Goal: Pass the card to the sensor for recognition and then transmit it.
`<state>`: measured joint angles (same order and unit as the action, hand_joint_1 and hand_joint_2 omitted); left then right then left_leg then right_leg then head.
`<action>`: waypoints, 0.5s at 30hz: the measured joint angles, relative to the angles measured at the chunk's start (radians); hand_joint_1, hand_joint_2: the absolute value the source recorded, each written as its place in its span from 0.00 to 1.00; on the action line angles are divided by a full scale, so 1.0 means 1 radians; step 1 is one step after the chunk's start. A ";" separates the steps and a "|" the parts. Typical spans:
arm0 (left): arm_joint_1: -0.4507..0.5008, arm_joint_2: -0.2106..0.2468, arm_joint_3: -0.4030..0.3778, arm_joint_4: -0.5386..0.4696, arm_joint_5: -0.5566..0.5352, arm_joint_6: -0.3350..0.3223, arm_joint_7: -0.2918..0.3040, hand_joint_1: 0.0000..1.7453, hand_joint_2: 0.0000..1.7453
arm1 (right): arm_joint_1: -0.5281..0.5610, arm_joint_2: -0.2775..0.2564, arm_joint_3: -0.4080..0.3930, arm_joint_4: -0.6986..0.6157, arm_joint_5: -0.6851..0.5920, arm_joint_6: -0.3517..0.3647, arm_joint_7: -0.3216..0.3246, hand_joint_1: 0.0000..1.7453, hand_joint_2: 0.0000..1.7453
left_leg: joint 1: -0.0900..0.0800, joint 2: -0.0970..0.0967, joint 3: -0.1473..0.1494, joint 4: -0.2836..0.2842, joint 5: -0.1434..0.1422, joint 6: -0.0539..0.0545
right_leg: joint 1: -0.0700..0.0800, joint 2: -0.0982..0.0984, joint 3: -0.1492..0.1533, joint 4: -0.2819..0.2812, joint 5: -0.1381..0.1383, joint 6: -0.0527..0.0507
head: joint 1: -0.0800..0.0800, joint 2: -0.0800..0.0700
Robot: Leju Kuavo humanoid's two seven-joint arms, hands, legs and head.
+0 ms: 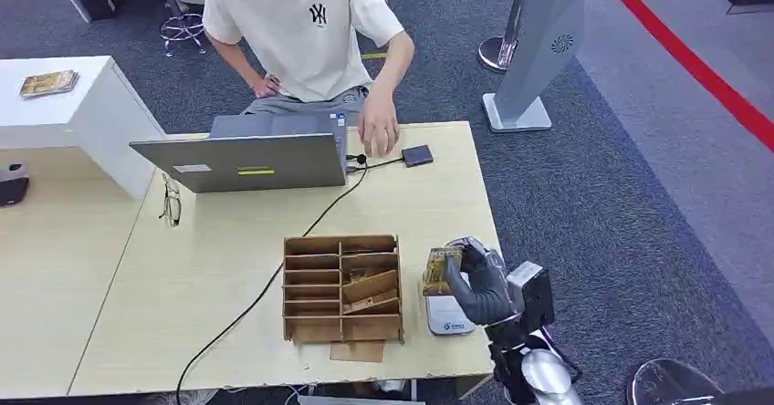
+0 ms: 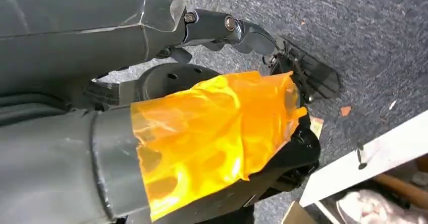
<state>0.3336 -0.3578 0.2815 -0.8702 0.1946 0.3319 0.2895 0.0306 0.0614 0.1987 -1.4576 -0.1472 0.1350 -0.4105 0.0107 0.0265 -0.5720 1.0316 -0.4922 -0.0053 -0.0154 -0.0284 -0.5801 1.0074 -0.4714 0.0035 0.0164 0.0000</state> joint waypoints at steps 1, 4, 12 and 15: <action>-0.001 0.000 0.003 0.003 -0.004 -0.007 0.000 0.00 0.00 | 0.002 0.000 0.000 -0.009 -0.007 0.003 0.000 1.00 1.00 | 0.000 0.000 0.000 0.000 0.000 0.000 | 0.000 0.000 0.000 0.000 0.000 0.000 | 0.000 0.000; -0.005 0.000 0.015 0.013 -0.018 -0.021 -0.005 0.00 0.00 | 0.006 0.000 0.000 -0.033 -0.031 0.016 0.000 1.00 1.00 | 0.000 0.000 0.000 0.000 0.000 0.000 | 0.000 0.000 0.000 0.000 0.000 0.000 | 0.000 0.000; -0.025 0.005 0.040 0.043 -0.071 -0.035 -0.031 0.00 0.00 | 0.003 0.001 0.005 -0.056 -0.047 0.038 -0.002 1.00 1.00 | 0.000 0.000 0.000 0.000 0.000 0.000 | 0.000 0.000 0.000 0.000 0.000 0.000 | 0.000 0.000; -0.029 0.005 0.049 0.053 -0.082 -0.034 -0.040 0.00 0.00 | -0.004 0.003 0.010 -0.062 -0.049 0.042 -0.002 1.00 1.00 | 0.000 0.000 0.000 0.000 0.000 0.000 | 0.000 0.000 0.000 0.000 0.000 0.000 | 0.000 0.000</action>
<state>0.3043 -0.3525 0.3307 -0.8168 0.1129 0.2976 0.2491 0.0262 0.0644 0.2090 -1.5194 -0.1957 0.1774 -0.4124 0.0108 0.0265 -0.5721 1.0316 -0.4922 -0.0053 -0.0153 -0.0285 -0.5800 1.0075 -0.4714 0.0035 0.0164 0.0000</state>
